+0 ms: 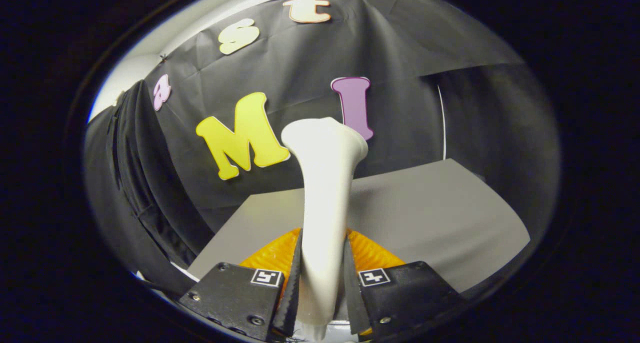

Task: Iron the clothes twice with a garment steamer, once on the left side and once on the right side.

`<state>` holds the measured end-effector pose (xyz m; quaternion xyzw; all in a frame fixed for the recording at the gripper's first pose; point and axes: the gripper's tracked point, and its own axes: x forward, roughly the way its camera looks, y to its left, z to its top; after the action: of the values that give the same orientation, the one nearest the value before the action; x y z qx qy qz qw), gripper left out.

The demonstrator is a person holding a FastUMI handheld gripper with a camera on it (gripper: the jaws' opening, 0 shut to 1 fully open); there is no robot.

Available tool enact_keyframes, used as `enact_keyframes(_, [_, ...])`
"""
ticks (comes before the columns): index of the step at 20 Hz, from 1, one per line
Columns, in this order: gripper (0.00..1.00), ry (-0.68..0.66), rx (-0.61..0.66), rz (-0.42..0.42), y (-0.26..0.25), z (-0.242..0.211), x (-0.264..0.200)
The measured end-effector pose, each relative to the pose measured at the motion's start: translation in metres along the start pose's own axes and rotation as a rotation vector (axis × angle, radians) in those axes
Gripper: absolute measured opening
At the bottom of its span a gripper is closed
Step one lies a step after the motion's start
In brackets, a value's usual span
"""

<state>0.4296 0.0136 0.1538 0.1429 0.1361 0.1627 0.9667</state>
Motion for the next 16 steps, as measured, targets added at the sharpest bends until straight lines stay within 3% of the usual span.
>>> enact_keyframes(7, [0.41,-0.086,-0.012,-0.007,0.062,0.013,-0.054])
enact_keyframes(16, [0.41,-0.291,-0.075,0.029,0.218,0.038,-0.145])
